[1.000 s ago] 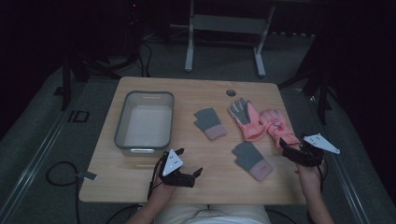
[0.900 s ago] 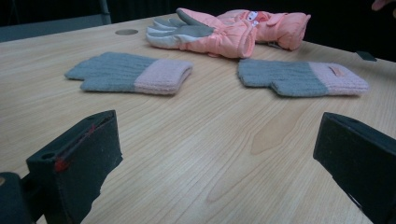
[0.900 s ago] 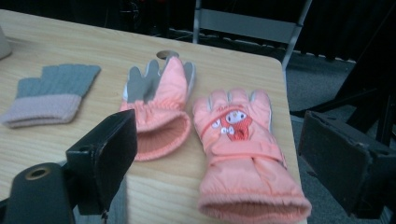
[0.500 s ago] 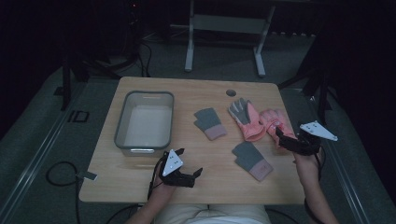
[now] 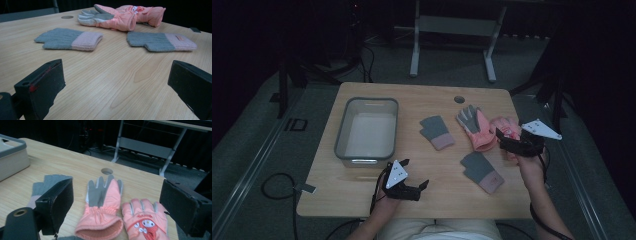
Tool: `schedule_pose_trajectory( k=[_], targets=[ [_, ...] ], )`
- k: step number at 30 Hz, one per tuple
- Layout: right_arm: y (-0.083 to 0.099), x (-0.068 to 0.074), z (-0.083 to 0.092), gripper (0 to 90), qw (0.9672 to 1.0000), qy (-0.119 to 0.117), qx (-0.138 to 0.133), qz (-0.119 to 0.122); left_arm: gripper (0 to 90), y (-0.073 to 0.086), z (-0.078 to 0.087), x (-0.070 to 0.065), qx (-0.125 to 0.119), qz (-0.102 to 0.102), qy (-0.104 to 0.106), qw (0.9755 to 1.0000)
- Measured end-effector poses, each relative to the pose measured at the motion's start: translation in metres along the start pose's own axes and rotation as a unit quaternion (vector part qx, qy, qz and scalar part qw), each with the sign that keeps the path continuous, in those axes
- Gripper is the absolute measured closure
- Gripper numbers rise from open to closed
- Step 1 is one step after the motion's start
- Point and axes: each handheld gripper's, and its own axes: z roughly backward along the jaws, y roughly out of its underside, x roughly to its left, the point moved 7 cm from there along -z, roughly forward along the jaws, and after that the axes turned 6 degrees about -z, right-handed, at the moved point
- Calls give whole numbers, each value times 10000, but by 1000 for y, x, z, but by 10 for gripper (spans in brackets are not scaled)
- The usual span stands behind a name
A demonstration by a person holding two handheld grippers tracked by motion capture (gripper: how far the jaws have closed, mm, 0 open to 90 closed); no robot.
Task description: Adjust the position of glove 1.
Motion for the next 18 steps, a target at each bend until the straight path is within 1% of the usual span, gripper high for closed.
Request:
schedule_pose_trajectory(
  k=[1,2,7,9,10,12,13,14,15,16,18],
  targets=[
    [0,0,0,119,10000,0,0,0,4,0,0,0,0,-1,1,10000],
    [-2,4,-3,119,10000,-33,6,34,4,0,0,0,0,-10,0,10000],
    [-8,16,-10,131,9998,-158,24,71,4,0,0,0,1,-25,4,10000],
    [-9,21,-14,141,9995,-301,101,33,4,0,0,0,1,-22,9,10000],
    [-9,23,-17,146,9994,-324,117,38,4,0,0,0,1,-23,11,10000],
    [-9,29,-21,172,9991,-387,136,133,4,0,0,0,4,-29,14,10000],
    [-9,29,-21,172,9991,-387,136,133,4,0,0,0,4,-29,14,10000],
    [-8,32,-23,172,9986,-464,200,167,4,0,0,0,4,-29,14,10000],
    [-8,32,-23,174,9986,-464,200,167,4,0,0,0,6,-35,14,10000],
    [-7,39,-28,193,9978,-574,270,192,4,0,0,0,6,-37,14,10000],
    [-7,45,-33,193,9969,-698,295,189,4,0,0,0,8,-37,20,10000]
  ],
)
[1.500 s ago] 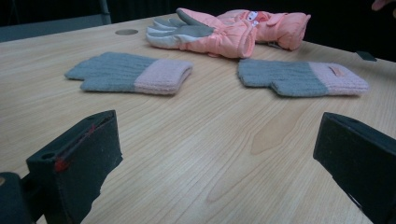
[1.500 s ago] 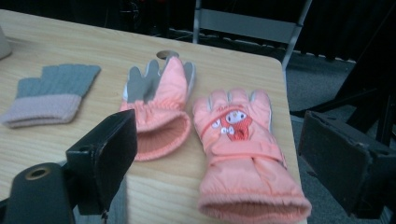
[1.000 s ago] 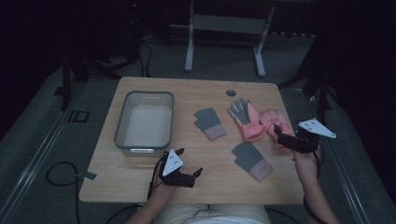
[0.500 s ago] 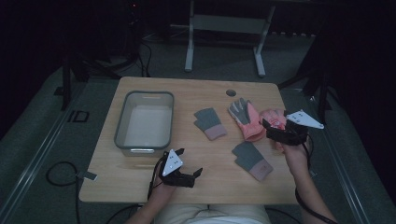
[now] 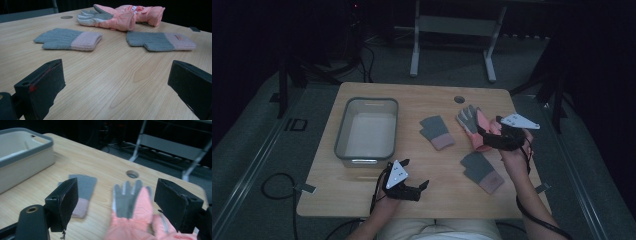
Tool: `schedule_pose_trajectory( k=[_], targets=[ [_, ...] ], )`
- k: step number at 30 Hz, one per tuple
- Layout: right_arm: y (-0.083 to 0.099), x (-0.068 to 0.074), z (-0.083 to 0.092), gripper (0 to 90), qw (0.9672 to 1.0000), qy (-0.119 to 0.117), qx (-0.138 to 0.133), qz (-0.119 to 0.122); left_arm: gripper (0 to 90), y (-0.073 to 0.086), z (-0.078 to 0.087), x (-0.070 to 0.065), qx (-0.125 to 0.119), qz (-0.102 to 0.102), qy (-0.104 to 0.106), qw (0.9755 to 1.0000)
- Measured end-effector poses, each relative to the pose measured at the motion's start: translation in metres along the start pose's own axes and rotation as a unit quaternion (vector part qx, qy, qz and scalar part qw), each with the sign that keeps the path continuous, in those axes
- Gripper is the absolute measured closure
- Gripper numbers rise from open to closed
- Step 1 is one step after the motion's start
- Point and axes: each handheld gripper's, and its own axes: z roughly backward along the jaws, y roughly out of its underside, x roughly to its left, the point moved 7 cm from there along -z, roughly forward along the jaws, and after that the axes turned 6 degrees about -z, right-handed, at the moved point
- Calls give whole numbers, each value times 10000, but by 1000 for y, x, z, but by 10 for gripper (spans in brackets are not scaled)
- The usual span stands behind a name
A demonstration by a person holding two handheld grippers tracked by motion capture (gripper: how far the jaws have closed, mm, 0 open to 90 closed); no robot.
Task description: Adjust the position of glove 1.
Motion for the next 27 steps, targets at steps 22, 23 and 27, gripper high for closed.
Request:
schedule_pose_trajectory(
  k=[22,23,27],
  targets=[
    [16,58,-72,147,9885,-1217,843,-323,4,0,0,-1,-14,13,60,10000],
    [18,63,-74,233,9856,-1397,899,-332,4,0,0,-1,-14,12,61,10000],
    [27,76,-88,507,9767,-1755,1200,-295,4,0,0,-1,-18,9,64,10000]
  ],
)
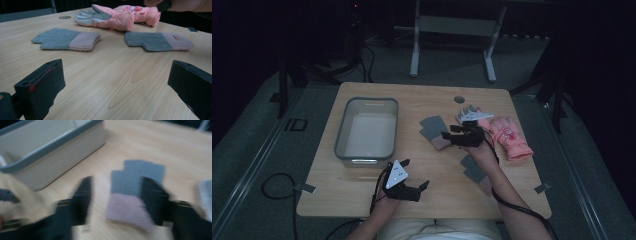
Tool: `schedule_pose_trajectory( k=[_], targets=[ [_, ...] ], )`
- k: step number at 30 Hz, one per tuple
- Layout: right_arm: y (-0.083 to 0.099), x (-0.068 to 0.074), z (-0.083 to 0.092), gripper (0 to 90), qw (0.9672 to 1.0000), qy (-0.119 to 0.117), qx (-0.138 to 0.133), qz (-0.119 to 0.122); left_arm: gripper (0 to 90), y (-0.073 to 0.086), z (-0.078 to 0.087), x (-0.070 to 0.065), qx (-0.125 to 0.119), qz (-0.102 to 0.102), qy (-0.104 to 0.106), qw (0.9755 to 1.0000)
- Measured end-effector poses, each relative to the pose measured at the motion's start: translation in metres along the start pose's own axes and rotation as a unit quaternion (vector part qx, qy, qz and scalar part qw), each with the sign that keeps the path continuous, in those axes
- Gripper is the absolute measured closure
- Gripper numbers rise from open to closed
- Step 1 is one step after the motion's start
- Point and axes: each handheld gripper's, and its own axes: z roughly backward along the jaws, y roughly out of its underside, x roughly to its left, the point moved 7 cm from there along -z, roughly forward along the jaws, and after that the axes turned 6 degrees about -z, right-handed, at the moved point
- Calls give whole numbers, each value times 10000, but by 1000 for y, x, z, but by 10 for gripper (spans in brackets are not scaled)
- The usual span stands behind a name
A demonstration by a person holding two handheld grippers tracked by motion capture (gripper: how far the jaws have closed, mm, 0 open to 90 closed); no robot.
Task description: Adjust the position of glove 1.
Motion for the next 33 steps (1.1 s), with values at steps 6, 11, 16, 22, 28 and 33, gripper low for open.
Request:
schedule_pose_trajectory(
  k=[6,11,16,22,28,33],
  targets=[
    [0,-3,-24,622,9994,164,212,207,4,0,0,0,-1,8,13,10000],
    [0,-19,-52,652,9966,494,524,408,4,0,0,0,-6,9,23,10000],
    [1,-28,-66,644,9947,607,715,417,4,0,1,0,-27,22,9,10000],
    [4,-41,-85,613,9926,663,968,314,4,0,1,0,-36,35,1,10000],
    [16,-48,-98,610,9913,619,1133,244,4,0,1,1,-42,27,-31,10000],
    [16,-47,-99,749,9908,709,1142,137,4,0,1,1,-38,45,-54,10000]
  ],
)
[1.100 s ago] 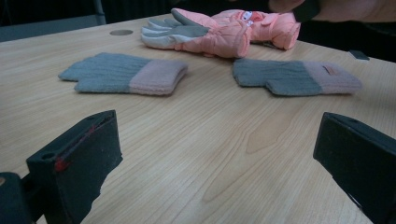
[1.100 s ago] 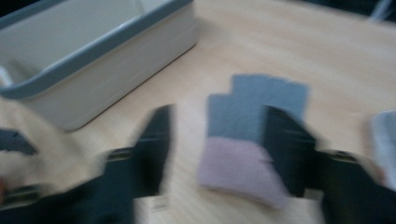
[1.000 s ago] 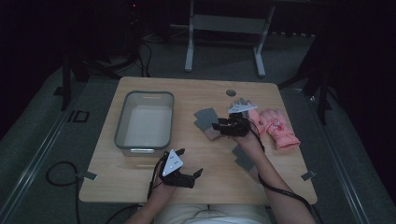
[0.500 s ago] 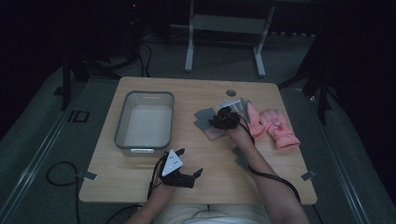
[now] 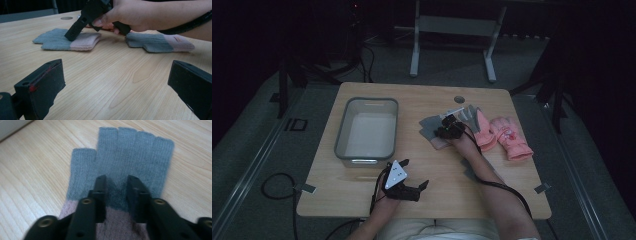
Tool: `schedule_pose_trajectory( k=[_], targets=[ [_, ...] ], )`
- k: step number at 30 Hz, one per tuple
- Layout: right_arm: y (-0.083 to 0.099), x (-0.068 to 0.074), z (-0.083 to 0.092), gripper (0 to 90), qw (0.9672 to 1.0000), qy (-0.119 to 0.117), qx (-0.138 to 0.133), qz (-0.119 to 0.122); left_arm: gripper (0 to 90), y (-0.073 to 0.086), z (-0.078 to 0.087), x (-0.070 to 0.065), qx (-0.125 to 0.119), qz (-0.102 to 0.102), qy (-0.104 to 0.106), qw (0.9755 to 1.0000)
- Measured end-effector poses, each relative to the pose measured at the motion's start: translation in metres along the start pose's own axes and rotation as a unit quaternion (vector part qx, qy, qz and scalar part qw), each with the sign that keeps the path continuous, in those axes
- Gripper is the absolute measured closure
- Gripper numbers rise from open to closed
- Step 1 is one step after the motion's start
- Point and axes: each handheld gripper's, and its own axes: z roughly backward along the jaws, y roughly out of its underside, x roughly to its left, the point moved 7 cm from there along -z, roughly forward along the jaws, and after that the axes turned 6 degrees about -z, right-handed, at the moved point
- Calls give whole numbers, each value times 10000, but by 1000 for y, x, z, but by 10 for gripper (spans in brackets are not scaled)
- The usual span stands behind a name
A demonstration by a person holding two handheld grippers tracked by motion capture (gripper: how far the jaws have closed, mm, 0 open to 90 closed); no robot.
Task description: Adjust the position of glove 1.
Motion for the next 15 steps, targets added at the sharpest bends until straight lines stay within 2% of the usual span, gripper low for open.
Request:
schedule_pose_trajectory(
  k=[3,4,9,10,12,15],
  targets=[
    [0,1,0,813,9998,44,-1,-192,4,0,0,0,9,1,-4,10000],
    [1,2,1,839,9988,141,7,-468,4,0,0,0,14,3,-2,10000],
    [0,11,7,860,9974,380,-11,-611,4,0,0,0,0,-11,-1,10000],
    [-5,17,25,862,9949,312,-217,-936,4,0,0,0,-1,-10,0,10000],
    [-10,22,41,862,9924,251,-426,-1129,4,0,0,0,13,-3,6,10000],
    [-16,33,71,861,9885,322,-745,-1280,4,0,0,0,14,6,9,10000]
  ],
)
